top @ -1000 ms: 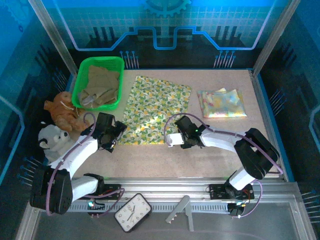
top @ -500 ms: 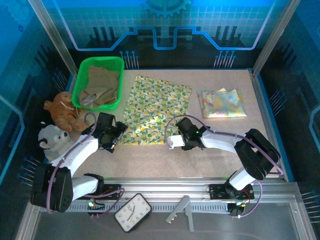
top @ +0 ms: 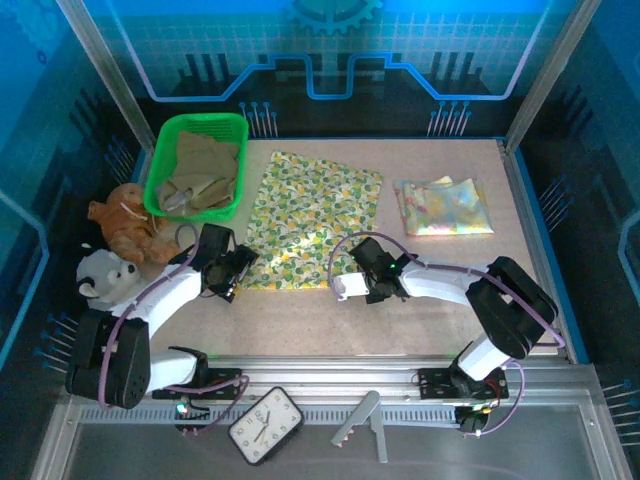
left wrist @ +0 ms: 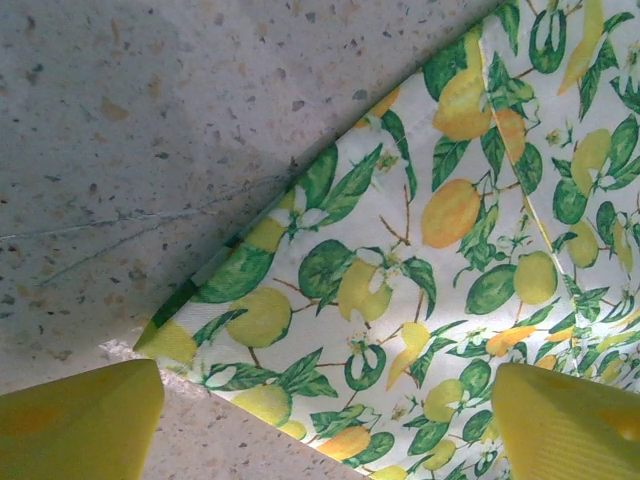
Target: Fold and stack the skirts
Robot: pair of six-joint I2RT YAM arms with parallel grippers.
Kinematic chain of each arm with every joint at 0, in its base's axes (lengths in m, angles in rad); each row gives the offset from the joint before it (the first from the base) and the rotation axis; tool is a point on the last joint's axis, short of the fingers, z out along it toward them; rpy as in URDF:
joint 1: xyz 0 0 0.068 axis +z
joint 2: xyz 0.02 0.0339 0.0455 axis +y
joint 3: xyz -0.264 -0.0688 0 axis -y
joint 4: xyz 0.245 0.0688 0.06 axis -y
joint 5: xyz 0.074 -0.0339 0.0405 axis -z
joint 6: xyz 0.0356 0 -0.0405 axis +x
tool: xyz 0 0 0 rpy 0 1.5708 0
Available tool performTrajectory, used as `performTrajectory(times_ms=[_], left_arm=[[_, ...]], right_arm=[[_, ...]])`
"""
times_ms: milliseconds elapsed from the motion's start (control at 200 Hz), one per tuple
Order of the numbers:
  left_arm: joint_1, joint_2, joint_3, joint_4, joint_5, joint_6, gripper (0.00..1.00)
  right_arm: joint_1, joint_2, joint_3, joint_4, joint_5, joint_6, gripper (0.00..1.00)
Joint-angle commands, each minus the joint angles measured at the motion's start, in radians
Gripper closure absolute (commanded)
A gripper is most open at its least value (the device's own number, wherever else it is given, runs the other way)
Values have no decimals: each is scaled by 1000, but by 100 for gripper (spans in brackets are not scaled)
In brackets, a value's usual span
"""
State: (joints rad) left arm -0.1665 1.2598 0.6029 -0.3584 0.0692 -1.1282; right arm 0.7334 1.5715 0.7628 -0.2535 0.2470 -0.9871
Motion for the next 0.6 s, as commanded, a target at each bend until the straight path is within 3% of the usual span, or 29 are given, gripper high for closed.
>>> performTrajectory(times_ms=[0,45,345,595], left_arm=[[-15,26,-5,10,18,-19,17],[-19,34,-5,16,19,-20,18],[-33,100,12,32,9,-20,26],[-36,42,24,-104,-60,-36,27]], right_arm=[[1,-54,14,-48,-52,26,95],[3,-52,20,-66,-49,28,100],[4,-53,30,-59,-51,32,100],[-13,-82,46,-77,-66,37,100]])
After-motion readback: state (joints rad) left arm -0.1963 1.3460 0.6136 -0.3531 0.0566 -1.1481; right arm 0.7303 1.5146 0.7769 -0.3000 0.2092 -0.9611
